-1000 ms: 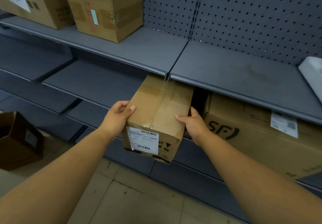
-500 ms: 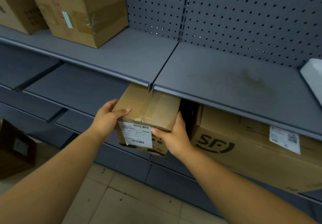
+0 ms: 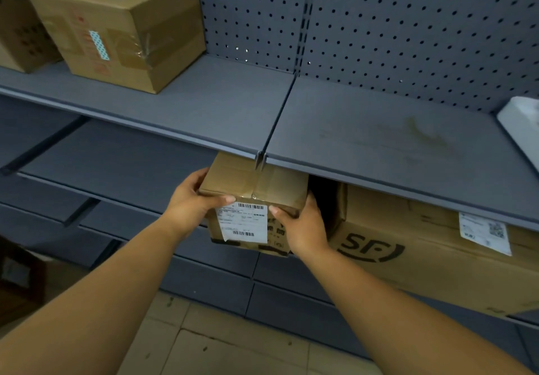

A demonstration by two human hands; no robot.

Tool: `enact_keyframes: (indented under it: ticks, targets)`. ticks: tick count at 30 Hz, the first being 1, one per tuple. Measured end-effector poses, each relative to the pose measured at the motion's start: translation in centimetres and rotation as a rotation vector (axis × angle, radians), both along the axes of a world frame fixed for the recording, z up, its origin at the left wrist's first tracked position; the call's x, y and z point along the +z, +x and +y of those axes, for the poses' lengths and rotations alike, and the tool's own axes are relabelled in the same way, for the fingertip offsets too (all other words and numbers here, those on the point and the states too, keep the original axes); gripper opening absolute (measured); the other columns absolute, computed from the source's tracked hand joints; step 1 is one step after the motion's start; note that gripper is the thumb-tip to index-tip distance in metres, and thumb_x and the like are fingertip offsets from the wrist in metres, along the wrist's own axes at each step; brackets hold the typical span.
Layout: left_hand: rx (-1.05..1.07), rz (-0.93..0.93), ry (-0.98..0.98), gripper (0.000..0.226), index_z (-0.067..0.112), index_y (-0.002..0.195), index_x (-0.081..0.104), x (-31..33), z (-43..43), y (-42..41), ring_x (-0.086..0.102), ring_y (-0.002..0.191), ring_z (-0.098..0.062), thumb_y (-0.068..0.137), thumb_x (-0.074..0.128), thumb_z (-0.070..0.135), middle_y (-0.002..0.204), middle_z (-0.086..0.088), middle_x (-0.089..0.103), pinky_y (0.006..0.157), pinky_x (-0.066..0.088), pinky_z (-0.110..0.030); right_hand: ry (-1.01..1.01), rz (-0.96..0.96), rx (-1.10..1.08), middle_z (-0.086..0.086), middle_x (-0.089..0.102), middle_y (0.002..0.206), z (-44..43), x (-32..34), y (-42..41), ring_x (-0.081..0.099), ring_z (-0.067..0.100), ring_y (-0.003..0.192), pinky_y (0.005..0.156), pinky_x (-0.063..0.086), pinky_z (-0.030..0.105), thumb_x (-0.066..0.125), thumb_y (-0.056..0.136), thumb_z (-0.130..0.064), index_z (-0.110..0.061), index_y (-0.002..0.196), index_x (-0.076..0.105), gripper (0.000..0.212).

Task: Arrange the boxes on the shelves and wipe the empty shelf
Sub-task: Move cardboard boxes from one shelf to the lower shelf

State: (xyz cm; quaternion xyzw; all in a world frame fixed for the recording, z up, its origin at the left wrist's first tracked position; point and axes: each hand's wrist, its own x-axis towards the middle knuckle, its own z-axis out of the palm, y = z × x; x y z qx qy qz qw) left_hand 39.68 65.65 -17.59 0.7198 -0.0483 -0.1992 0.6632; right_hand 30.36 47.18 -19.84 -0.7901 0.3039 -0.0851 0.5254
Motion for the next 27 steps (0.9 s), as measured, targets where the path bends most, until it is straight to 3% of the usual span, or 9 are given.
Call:
enact_keyframes:
  ticks: [6, 10, 14, 17, 22, 27]
  targets:
    - [-0.066, -0.017, -0.021, 0.072, 0.025, 0.131, 0.049, -0.1, 0.9, 1.0, 0.066, 0.102, -0.021, 0.069, 0.079, 0.005, 0.113, -0.003, 0.067, 0.083, 0.057, -0.043, 0.002, 0.011, -0.055, 0.005, 0.055, 0.131, 1.2, 0.3, 0.2, 0.055, 0.023, 0.12, 0.102, 0.047, 0.042, 0.075, 0.077, -0.036, -0.018, 0.137, 0.04, 0.072]
    - [-0.096, -0.024, -0.014, 0.07, 0.021, 0.131, 0.05, -0.4, 1.8, 1.2, 0.064, 0.105, -0.018, 0.069, 0.08, 0.009, 0.117, -0.001, 0.065, 0.082, 0.056, -0.036, 0.03, 0.033, -0.145, 0.009, 0.056, 0.13, 1.9, 0.5, -0.3, 0.057, 0.027, 0.117, 0.098, 0.05, 0.047, 0.076, 0.075, -0.037, -0.013, 0.134, 0.043, 0.073]
    - [-0.079, -0.022, 0.009, 0.054, 0.019, 0.119, 0.054, 0.0, 2.9, 0.5, 0.062, 0.097, -0.01, 0.072, 0.078, 0.01, 0.111, 0.008, 0.061, 0.068, 0.052, -0.024, 0.041, 0.02, -0.217, 0.011, 0.054, 0.133, 2.4, 1.0, -1.2, 0.057, 0.028, 0.116, 0.098, 0.05, 0.048, 0.073, 0.08, -0.026, -0.011, 0.136, 0.041, 0.067]
    - [-0.022, -0.025, 0.039, 0.05, 0.016, 0.12, 0.055, 0.2, 4.0, -0.1, 0.059, 0.1, -0.015, 0.075, 0.076, 0.013, 0.111, 0.006, 0.059, 0.077, 0.05, -0.033, 0.068, -0.039, -0.27, 0.012, 0.05, 0.136, 2.8, 1.8, -2.4, 0.053, 0.028, 0.121, 0.101, 0.047, 0.04, 0.071, 0.083, -0.018, -0.009, 0.138, 0.039, 0.064]
    - [0.066, -0.052, 0.027, 0.033, 0.019, 0.109, 0.06, 0.9, 6.0, -1.4, 0.062, 0.096, -0.018, 0.079, 0.073, 0.014, 0.11, -0.001, 0.064, 0.071, 0.05, -0.032, 0.022, -0.137, -0.25, 0.006, 0.053, 0.123, 3.1, 4.6, -4.6, 0.055, 0.021, 0.114, 0.088, 0.043, 0.028, 0.066, 0.086, -0.01, -0.011, 0.13, 0.046, 0.048]
    - [0.149, -0.121, -0.023, 0.02, 0.014, 0.104, 0.061, 4.0, 7.2, -2.6, 0.064, 0.078, -0.017, 0.085, 0.067, 0.012, 0.096, -0.006, 0.065, 0.066, 0.049, -0.03, -0.003, -0.24, -0.132, -0.009, 0.056, 0.097, 4.1, 8.6, -5.1, 0.054, 0.003, 0.084, 0.063, 0.037, 0.013, 0.062, 0.088, -0.01, -0.019, 0.109, 0.053, 0.025]
